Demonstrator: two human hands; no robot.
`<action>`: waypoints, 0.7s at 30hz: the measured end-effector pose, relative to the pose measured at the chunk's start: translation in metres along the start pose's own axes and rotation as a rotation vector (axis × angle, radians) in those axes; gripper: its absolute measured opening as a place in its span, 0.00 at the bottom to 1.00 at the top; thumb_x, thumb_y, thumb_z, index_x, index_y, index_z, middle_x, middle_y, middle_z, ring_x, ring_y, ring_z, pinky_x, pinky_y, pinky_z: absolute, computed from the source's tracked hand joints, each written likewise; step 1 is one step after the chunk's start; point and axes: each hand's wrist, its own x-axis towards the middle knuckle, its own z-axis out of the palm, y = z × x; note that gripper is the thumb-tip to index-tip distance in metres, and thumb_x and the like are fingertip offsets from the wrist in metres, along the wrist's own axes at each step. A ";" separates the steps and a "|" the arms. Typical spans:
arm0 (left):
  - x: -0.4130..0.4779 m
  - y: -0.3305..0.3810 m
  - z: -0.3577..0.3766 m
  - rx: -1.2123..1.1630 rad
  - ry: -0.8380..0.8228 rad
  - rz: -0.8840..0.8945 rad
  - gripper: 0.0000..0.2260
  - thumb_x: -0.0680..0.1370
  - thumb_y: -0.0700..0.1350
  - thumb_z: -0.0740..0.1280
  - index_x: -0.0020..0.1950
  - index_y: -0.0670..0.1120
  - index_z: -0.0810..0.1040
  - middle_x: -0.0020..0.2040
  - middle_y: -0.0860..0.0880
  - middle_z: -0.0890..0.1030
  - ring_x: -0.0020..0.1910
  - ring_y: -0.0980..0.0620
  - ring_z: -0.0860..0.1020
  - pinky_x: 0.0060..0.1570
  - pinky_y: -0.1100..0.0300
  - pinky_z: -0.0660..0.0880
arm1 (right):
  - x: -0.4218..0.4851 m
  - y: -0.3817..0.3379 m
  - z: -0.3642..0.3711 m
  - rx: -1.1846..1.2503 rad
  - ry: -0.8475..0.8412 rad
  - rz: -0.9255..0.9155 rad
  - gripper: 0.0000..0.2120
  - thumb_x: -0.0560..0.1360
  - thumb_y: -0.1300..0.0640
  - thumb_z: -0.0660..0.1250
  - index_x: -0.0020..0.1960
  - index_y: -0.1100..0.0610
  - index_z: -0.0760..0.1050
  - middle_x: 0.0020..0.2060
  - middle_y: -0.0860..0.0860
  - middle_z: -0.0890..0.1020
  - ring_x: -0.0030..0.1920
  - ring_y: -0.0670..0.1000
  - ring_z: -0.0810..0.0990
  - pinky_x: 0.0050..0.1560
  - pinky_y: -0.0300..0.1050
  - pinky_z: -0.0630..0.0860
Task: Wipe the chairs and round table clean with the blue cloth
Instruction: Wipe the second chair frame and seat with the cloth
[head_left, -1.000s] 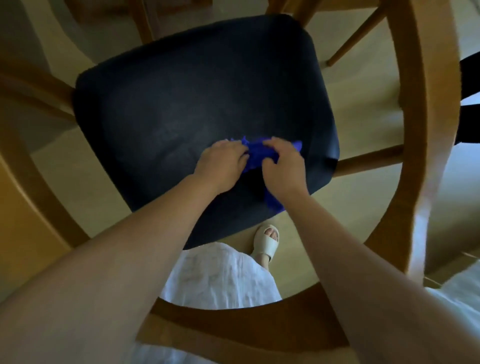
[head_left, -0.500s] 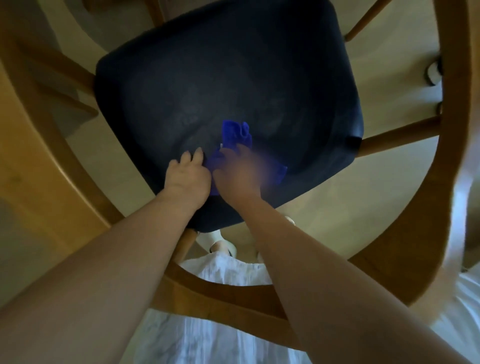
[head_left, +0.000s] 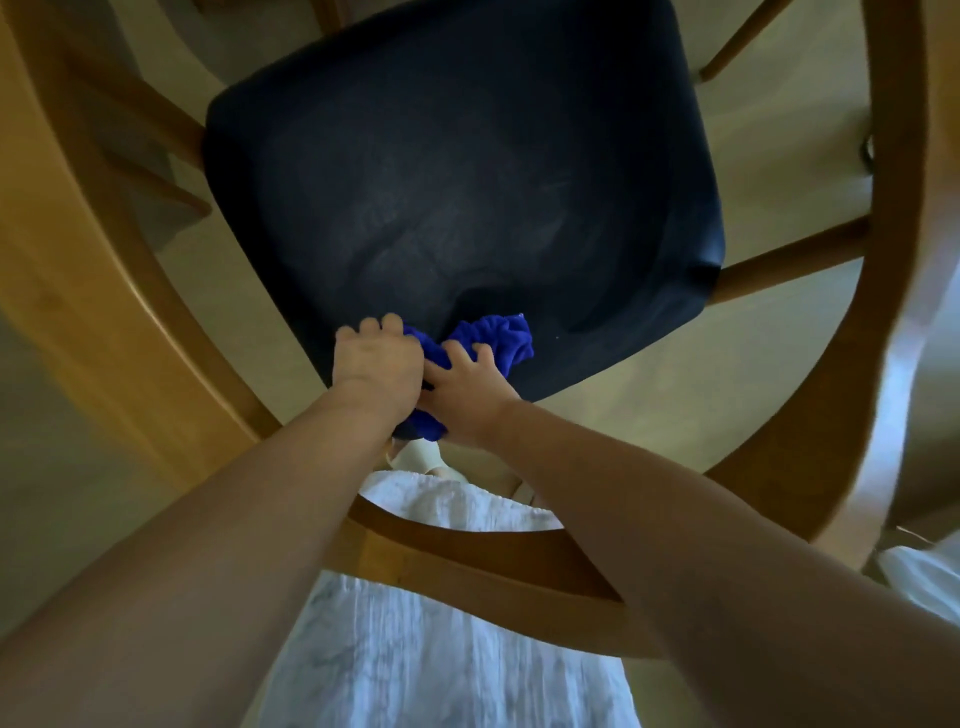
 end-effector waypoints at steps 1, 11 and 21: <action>-0.002 0.004 0.000 -0.027 0.015 0.003 0.16 0.78 0.47 0.61 0.65 0.47 0.70 0.64 0.45 0.67 0.62 0.45 0.68 0.58 0.52 0.66 | -0.004 0.002 0.003 -0.047 -0.024 -0.047 0.27 0.75 0.46 0.65 0.71 0.43 0.61 0.72 0.49 0.59 0.68 0.63 0.59 0.63 0.63 0.62; -0.020 0.027 0.004 -0.234 -0.015 0.103 0.15 0.77 0.44 0.60 0.63 0.45 0.69 0.63 0.45 0.67 0.60 0.44 0.69 0.56 0.52 0.66 | -0.066 0.068 0.016 0.093 -0.174 0.293 0.24 0.73 0.53 0.66 0.67 0.47 0.65 0.68 0.49 0.61 0.64 0.60 0.61 0.57 0.56 0.66; -0.010 0.043 -0.006 -0.379 0.054 0.149 0.16 0.78 0.44 0.57 0.65 0.43 0.66 0.64 0.43 0.66 0.61 0.44 0.69 0.55 0.51 0.68 | -0.026 0.095 -0.040 0.650 0.276 0.820 0.28 0.67 0.52 0.71 0.65 0.52 0.68 0.66 0.54 0.63 0.65 0.61 0.61 0.62 0.57 0.66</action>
